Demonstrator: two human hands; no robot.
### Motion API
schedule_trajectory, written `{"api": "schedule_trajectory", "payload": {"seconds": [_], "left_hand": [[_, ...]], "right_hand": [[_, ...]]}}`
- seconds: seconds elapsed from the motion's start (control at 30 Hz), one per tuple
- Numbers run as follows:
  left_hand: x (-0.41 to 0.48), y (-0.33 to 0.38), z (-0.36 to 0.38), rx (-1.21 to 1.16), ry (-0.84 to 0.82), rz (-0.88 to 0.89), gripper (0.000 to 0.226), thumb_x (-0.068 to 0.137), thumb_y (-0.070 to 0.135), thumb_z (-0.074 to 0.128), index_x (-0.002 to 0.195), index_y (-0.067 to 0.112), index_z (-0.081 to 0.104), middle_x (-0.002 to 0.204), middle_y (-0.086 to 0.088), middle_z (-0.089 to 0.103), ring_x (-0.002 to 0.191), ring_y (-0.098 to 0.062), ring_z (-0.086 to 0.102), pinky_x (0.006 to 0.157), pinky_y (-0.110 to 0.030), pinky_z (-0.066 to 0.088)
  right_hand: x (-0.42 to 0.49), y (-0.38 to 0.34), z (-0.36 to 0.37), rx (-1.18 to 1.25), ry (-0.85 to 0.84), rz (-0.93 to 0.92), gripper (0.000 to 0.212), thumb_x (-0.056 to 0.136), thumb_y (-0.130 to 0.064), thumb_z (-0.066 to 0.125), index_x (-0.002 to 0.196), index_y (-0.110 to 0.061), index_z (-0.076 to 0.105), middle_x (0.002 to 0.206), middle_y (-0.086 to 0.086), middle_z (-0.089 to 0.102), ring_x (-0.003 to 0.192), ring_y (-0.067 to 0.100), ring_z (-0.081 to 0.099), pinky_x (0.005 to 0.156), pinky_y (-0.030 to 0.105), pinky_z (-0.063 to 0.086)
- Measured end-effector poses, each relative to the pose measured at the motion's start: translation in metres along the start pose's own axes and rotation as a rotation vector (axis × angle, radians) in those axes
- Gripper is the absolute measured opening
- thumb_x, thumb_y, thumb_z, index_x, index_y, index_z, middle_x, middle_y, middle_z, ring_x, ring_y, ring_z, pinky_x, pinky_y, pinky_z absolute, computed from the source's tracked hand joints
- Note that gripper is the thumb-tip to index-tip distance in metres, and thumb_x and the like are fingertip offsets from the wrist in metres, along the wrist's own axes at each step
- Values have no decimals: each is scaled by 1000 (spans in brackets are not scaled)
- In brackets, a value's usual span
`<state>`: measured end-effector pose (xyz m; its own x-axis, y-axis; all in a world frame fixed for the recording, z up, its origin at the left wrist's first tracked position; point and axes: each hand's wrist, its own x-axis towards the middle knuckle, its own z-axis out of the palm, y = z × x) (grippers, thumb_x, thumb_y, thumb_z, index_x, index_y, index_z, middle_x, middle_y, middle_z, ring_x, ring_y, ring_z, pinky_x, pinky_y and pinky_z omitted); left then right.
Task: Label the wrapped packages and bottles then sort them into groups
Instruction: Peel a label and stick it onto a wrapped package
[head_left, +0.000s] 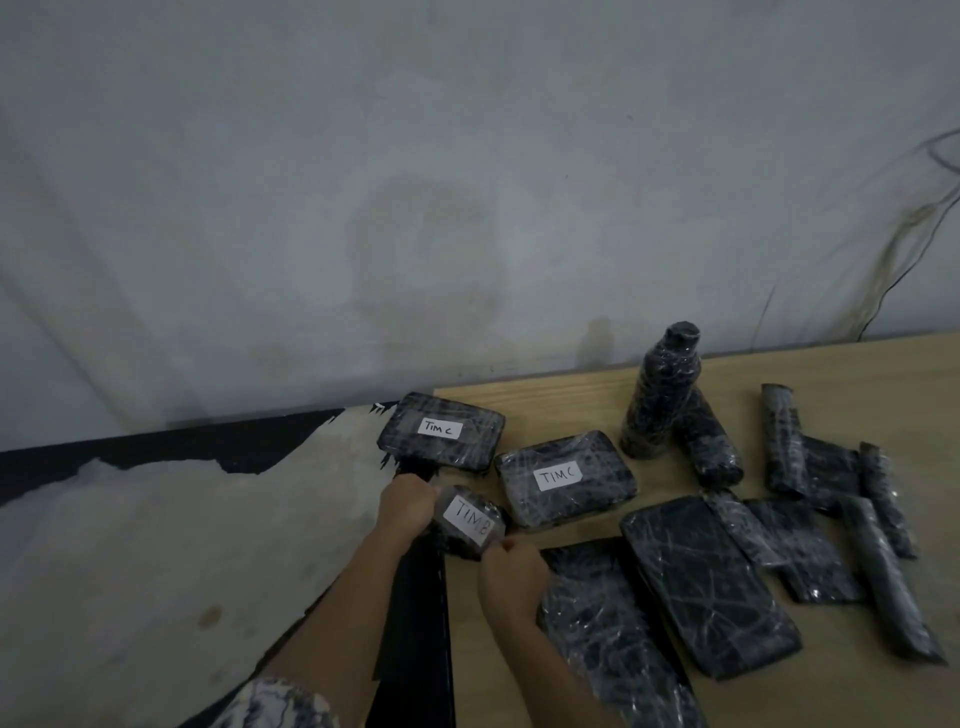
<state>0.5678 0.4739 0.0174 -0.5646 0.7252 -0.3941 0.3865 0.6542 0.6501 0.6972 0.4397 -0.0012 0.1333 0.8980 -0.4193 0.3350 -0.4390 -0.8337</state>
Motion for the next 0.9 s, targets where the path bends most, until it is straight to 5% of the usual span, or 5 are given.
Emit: {"api": "schedule_trajectory", "payload": {"seconds": [0.13, 0.37, 0.57, 0.77, 0.9], "left_hand": [[0, -7, -2, -81, -4, -12, 30, 96, 21, 49, 107, -4, 60, 110, -20, 61, 98, -32, 59, 79, -36, 49], [5, -17, -22, -67, 68, -4, 29, 94, 18, 51, 99, -9, 60, 101, -21, 61, 96, -32, 59, 74, -33, 44], [9, -22, -23, -54, 49, -37, 30, 95, 18, 52, 68, 5, 49, 91, -16, 56, 81, -23, 52, 51, -24, 34], [10, -23, -18, -38, 89, -41, 30, 96, 21, 51, 74, 0, 55, 96, -20, 61, 81, -24, 53, 61, -27, 39], [11, -28, -14, 24, 131, -36, 35, 95, 23, 52, 65, 5, 53, 88, -19, 62, 80, -25, 56, 64, -30, 39]], "right_hand": [[8, -2, -3, 26, -44, 50, 25, 89, -3, 47, 105, 6, 64, 105, 21, 64, 83, 25, 54, 67, 27, 40], [7, 8, 9, 231, -222, 136, 17, 76, 5, 54, 83, -2, 67, 89, 10, 66, 76, 18, 59, 63, 27, 48], [10, 15, 8, 221, -269, 132, 13, 82, 9, 51, 85, 16, 61, 76, 15, 60, 69, 21, 53, 56, 27, 42], [15, 18, 11, 122, -245, 89, 16, 86, 7, 49, 84, 20, 60, 74, 14, 59, 65, 16, 52, 50, 19, 41], [15, 15, 13, 15, -229, 26, 17, 88, 2, 53, 77, 4, 66, 68, 5, 61, 56, 8, 51, 42, 10, 39]]}}
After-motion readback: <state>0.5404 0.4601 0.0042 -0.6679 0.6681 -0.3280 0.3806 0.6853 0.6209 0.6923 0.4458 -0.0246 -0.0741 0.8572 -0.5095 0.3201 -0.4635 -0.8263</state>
